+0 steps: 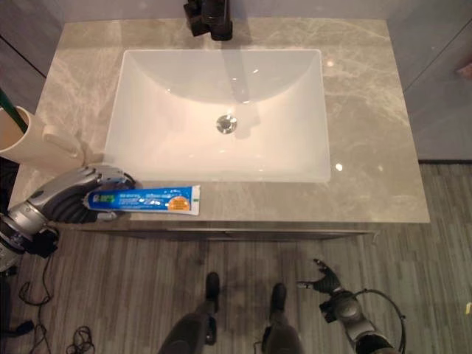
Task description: Put brush and paste in cup on sink, flatten towel.
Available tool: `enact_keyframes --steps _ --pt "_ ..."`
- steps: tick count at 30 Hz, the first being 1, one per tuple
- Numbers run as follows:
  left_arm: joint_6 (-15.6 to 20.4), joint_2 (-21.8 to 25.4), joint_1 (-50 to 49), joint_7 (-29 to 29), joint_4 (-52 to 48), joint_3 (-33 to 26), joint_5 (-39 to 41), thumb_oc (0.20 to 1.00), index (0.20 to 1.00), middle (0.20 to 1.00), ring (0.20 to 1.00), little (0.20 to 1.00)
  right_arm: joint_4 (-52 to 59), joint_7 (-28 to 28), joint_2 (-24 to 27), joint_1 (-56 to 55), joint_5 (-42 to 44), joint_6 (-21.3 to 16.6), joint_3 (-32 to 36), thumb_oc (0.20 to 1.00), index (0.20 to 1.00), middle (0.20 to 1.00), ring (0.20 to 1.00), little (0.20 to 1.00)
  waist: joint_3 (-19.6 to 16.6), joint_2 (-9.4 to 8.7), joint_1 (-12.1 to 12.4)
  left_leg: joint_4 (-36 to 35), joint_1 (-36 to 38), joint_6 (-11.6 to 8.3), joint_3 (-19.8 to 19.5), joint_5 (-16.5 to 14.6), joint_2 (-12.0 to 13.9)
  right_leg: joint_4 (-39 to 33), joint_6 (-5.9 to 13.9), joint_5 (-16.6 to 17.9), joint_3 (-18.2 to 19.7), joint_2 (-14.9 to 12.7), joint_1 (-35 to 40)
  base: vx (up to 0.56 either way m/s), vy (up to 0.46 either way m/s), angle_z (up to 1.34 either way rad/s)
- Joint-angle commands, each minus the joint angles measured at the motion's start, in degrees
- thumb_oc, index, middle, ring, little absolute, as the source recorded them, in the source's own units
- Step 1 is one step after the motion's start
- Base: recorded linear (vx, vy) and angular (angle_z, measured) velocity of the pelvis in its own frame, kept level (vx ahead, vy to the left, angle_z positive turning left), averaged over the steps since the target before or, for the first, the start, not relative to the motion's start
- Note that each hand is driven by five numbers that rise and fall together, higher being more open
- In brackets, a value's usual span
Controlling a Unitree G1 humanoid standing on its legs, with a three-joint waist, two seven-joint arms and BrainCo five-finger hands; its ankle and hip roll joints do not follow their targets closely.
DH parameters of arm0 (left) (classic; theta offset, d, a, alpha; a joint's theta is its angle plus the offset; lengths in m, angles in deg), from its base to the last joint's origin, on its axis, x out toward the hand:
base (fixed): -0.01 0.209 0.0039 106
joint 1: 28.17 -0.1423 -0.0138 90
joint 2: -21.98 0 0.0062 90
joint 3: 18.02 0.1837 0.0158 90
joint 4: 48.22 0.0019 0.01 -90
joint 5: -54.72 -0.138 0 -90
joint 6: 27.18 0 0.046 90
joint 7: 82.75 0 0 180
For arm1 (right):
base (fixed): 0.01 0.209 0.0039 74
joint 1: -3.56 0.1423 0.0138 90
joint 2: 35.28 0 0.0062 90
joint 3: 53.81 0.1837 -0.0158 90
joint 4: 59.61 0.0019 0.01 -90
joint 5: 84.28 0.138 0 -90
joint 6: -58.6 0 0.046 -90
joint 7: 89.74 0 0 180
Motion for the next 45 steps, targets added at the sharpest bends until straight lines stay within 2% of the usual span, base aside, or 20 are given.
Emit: enact_keyframes --steps 1,10,16,24,25,27,28,29,33,36,39,42,45 --pt "0.9 -1.5 -1.2 -0.5 1.5 -0.7 -2.6 0.200 0.200 0.200 0.200 0.200 -0.3 1.1 0.5 -0.3 2.3 -1.2 -0.8 1.000 1.000 1.000 1.000 1.000 -4.1 -1.66 -1.0 0.1 -2.6 -2.55 -1.3 1.9 2.5 -0.1 4.79 6.9 0.9 -5.4 -3.6 0.00 0.000 0.00" --pt "1.1 -1.2 -0.4 1.2 0.4 3.1 -4.5 0.200 0.200 0.200 0.200 0.200 -2.0 1.7 0.5 -0.4 2.7 -1.2 -0.2 1.000 1.000 1.000 1.000 1.000 -4.4 -1.69 -1.3 0.1 -2.3 -2.56 -0.9 1.6 2.8 -0.1 4.74 6.7 1.5 -5.2 -3.7 0.00 0.000 0.00" --pt "1.1 -1.9 -0.8 0.4 0.3 2.3 -7.2 0.200 0.200 0.200 0.200 0.200 -4.7 2.1 -0.8 -1.3 3.4 -1.0 1.2 1.000 1.000 1.000 1.000 1.000 -5.6 -1.76 -1.0 0.1 -0.6 -2.60 -0.7 1.0 2.9 -0.1 4.73 5.9 1.4 -5.1 -2.0 0.03 -0.005 -0.01" --pt "1.0 -2.1 -1.0 -3.6 1.2 -0.2 -14.9 0.200 0.200 0.200 0.200 0.200 -7.7 3.3 -1.2 -2.8 4.8 -0.9 5.3 1.000 1.000 1.000 1.000 1.000 -7.8 -1.83 -1.1 0.1 3.1 -2.70 -0.8 -0.3 3.1 -0.1 4.82 4.8 0.9 -5.2 1.9 0.04 -0.007 0.00" --pt "0.6 -1.6 -0.9 -5.3 2.2 -1.3 -18.8 0.200 0.200 0.200 0.200 0.200 -9.0 3.7 -1.4 -3.2 7.6 -0.8 7.9 1.000 1.000 1.000 1.000 1.000 -8.5 -1.87 -1.2 0.1 3.8 -2.74 -0.8 -0.5 3.3 -0.1 4.85 4.5 0.8 -5.2 2.6 0.00 0.000 0.00" --pt "0.5 -1.7 -0.9 -6.1 2.3 -1.8 -19.9 0.200 0.200 0.200 0.200 0.200 -9.6 3.6 -1.6 -3.3 8.7 -1.0 8.8 1.000 1.000 1.000 1.000 1.000 -8.7 -1.89 -1.2 0.1 4.2 -2.77 -0.8 -0.6 3.3 -0.1 4.83 4.4 0.8 -5.2 3.0 0.00 0.000 0.00" --pt "0.1 -2.0 -0.6 -8.4 3.1 -3.2 -22.9 0.200 0.200 0.200 0.200 0.200 -10.3 3.6 -2.0 -3.7 11.4 -1.1 10.7 1.000 1.000 1.000 1.000 1.000 -9.4 -2.00 -1.4 0.1 4.8 -2.82 -0.7 -0.8 3.4 -0.1 4.81 4.2 0.7 -5.1 3.5 0.00 0.000 0.00" --pt "0.1 -2.0 -0.7 -8.4 3.1 -3.2 -23.0 0.200 0.200 0.200 0.200 0.200 -10.3 3.6 -2.0 -3.7 11.4 -1.1 10.7 1.000 1.000 1.000 1.000 1.000 -9.4 -1.99 -1.4 0.1 4.8 -2.83 -0.7 -0.8 3.4 -0.1 4.81 4.2 0.7 -5.1 3.5 0.00 0.000 0.00" --pt "-1.4 -3.8 1.1 -15.2 5.8 -5.0 -29.4 0.200 0.200 0.200 0.200 0.200 -9.7 4.6 -2.1 -5.5 14.1 -1.6 13.4 1.000 1.000 1.000 1.000 1.000 -11.0 -2.35 -2.1 0.1 6.2 -3.00 -0.4 -1.3 3.7 -0.1 4.68 3.5 0.8 -4.9 4.9 0.02 -0.010 0.00" --pt "-1.8 -4.2 1.7 -17.5 6.4 -5.4 -31.6 0.200 0.200 0.200 0.200 0.200 -9.5 5.6 -1.9 -6.2 15.5 -2.0 15.3 1.000 1.000 1.000 1.000 1.000 -11.6 -2.36 -2.4 0.1 6.8 -3.06 -0.3 -1.5 3.8 -0.1 4.65 3.3 0.8 -4.8 5.5 0.00 0.000 0.00" --pt "-3.1 -5.5 1.9 -21.6 7.2 -7.8 -34.6 0.200 0.200 0.200 0.200 0.200 -5.3 7.9 -1.9 -7.7 20.7 -3.5 20.4 1.000 1.000 1.000 1.000 1.000 -12.7 -2.36 -3.2 0.1 7.7 -3.16 0.0 -1.8 4.1 -0.1 4.62 3.0 1.0 -4.7 6.3 0.03 -0.018 -0.03" --pt "-4.6 -6.7 2.3 -24.7 7.6 -10.1 -36.9 0.200 0.200 0.200 0.200 0.200 3.8 10.6 -1.6 -9.7 24.5 -5.7 25.1 1.000 1.000 1.000 1.000 1.000 -13.5 -2.25 -4.2 0.1 8.4 -3.18 0.4 -2.2 4.3 -0.1 4.61 2.8 1.3 -4.6 6.8 0.02 0.000 -0.01" --pt "-6.5 -7.6 2.9 -27.8 8.2 -12.7 -39.2 0.200 0.200 0.200 0.200 0.200 15.6 14.4 -1.2 -12.3 23.7 -7.7 30.1 1.000 1.000 1.000 1.000 1.000 -14.4 -1.96 -5.1 0.1 9.2 -3.11 0.6 -2.5 4.4 -0.1 4.57 2.6 1.2 -4.6 7.4 0.02 0.007 -0.10"
